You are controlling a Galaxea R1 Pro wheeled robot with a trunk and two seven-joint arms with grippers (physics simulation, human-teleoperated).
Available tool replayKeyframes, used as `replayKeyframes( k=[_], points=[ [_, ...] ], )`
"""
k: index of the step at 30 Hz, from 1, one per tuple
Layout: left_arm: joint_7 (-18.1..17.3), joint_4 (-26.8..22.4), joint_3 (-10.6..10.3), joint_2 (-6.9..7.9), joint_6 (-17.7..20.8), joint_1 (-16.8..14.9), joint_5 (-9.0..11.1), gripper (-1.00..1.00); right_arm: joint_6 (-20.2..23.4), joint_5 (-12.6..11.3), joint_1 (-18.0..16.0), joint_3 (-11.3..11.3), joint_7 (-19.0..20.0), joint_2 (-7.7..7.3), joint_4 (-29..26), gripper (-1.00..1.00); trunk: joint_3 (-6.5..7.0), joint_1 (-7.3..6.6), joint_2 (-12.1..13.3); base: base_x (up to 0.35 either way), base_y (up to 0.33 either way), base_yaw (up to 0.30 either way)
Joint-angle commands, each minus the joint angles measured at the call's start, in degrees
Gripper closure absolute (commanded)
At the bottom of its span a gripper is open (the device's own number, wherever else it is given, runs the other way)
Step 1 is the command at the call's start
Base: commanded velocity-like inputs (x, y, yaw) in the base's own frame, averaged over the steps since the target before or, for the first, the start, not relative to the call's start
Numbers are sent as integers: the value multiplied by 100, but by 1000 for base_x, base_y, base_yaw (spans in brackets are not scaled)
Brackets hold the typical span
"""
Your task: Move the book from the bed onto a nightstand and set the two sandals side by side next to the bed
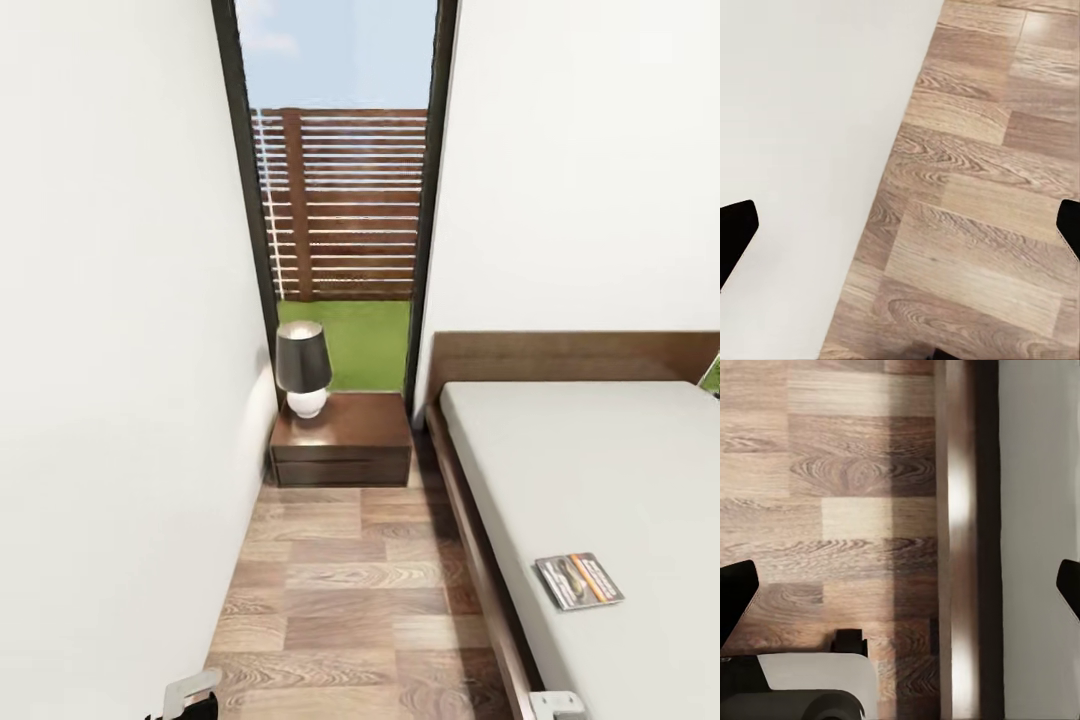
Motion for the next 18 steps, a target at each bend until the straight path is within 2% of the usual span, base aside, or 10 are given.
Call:
replayKeyframes(
  k=[1, 7, 18],
  points=[
    [30, -6, -49, 4, -12, -3, 44, -100, -22, 60, -7, -47, -12, 1, 10, -100, -12, 6, -11, 314, 85, -123],
    [29, -6, -49, 4, -12, -3, 44, -100, -22, 60, -7, -47, -13, 1, 13, -100, -12, 6, -11, 314, 92, -185],
    [29, -6, -48, 4, -12, -3, 46, -100, -22, 60, -7, -47, -13, 1, 12, -100, -12, 6, -11, 305, 115, -254]
  ],
)
